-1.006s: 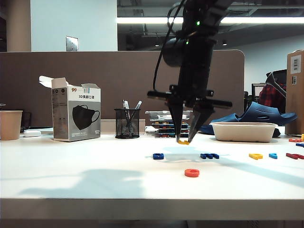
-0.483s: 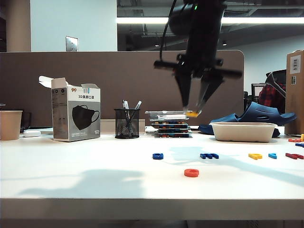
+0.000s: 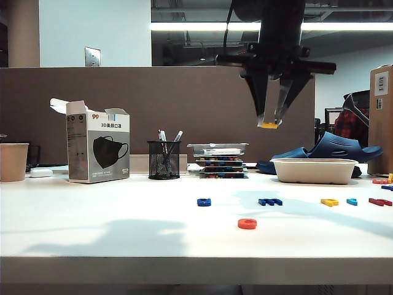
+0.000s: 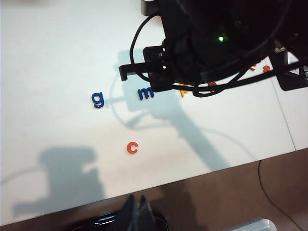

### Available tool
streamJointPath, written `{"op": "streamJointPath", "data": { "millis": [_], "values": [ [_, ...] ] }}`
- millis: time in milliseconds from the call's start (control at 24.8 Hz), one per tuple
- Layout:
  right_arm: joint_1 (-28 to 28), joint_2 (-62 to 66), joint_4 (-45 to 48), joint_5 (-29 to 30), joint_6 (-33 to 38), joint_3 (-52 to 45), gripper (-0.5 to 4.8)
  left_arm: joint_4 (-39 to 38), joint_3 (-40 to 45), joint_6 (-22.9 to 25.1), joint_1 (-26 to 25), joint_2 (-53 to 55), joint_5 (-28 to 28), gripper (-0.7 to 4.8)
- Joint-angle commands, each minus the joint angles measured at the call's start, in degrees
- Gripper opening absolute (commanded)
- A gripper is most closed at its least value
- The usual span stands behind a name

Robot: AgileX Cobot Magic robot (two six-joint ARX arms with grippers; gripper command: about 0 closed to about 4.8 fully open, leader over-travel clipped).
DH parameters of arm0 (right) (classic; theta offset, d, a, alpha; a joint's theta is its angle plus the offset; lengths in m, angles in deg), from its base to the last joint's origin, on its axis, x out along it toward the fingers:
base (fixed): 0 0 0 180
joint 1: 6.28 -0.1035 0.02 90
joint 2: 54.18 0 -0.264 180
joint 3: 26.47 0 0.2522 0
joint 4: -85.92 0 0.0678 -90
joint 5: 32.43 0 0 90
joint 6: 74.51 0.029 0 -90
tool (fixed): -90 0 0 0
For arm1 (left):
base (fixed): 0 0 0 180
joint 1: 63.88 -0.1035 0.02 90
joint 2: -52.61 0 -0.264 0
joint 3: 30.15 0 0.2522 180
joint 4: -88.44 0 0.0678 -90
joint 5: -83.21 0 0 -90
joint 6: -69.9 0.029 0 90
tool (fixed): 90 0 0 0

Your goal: Select the appropriate letters from the row of letter magnets placed on the table to arrange into the word "cup".

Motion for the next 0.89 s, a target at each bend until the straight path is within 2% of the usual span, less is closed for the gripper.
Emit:
{"op": "streamJointPath", "data": {
  "millis": [40, 362, 523, 885],
  "values": [
    [-0.13, -1.79, 0.13, -0.24, 0.09, -0.74, 1.16, 0.52, -0.13, 0.24, 0.02, -0.15, 0.48, -0.05],
    [-0.11, -8.9, 4.11, -0.24, 1.64, -11.06, 1.16, 0.55, -0.13, 0.24, 0.02, -0.15, 0.5, -0.05],
    [-0.15, -13.0, 8.85, 0.42, 3.37, -21.22, 1.16, 0.52, -0.13, 0.24, 0.02, -0.15, 0.5, -0.05],
    [-3.04, -13.27, 15.45, 0.44, 4.79, -29.51, 1.16, 0.52, -0.13, 0.24, 0.02, -0.15, 0.5, -0.05]
  ]
}}
